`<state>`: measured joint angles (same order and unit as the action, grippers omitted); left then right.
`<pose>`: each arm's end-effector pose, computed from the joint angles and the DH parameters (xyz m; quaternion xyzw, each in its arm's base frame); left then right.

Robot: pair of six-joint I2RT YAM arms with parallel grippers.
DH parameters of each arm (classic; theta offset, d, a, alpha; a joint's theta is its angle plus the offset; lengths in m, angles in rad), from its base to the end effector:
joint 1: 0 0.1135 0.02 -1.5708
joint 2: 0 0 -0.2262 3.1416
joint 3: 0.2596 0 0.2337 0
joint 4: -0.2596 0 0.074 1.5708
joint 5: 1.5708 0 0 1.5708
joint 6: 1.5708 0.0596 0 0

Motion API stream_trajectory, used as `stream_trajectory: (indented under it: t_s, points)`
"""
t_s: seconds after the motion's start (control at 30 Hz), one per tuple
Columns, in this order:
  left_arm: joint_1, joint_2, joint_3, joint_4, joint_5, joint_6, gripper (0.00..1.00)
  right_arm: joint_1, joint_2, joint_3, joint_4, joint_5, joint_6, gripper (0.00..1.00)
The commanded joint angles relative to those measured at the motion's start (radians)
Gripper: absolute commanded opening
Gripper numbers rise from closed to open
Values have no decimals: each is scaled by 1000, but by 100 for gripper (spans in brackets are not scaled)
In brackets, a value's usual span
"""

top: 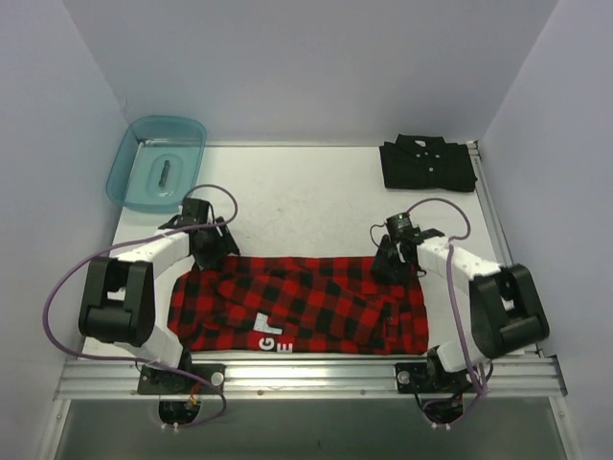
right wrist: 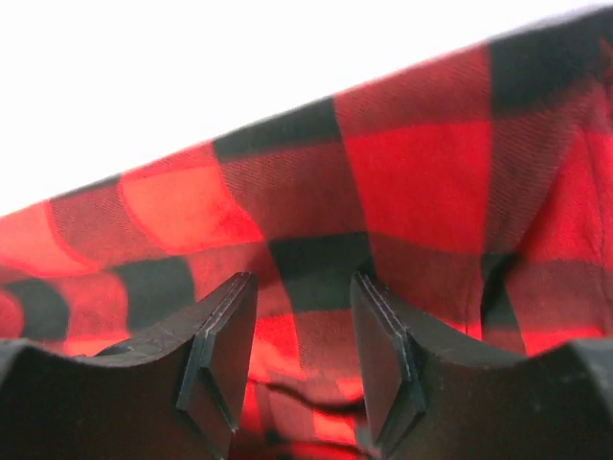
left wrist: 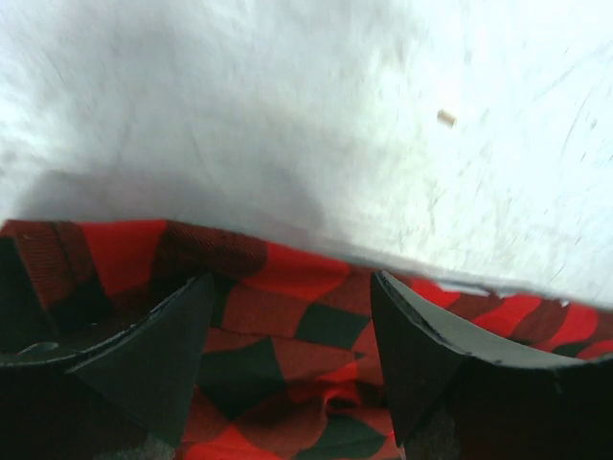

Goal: Fold and stack the long sleeve shirts
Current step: Fold the shirt

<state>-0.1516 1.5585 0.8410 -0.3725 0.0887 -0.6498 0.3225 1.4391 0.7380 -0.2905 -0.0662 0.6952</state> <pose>0.2844 -0.0488 0.1181 -0.2290 0.9429 -0.1324 0.2022 0.2592 0.0908 0.1262 0.1682 0.9430 0.1667 0.2338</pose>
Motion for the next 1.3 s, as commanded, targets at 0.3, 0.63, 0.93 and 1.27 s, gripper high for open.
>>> stream_trajectory:
  t_s: [0.3,0.63,0.93,1.27]
  points:
    - [92,202,260,106,-12,59,77,-43,411,383,88,-55,-114,46]
    - [103,-99,253,75,-50,139,85,-4,201,482,-85,29,-238,54]
    - [-132,-572,4,17,-207,361,86,102,-193,143,-206,75,-179,53]
    - [-279,-787,-160,-6,-264,453,86,101,-391,-165,-127,-41,12,38]
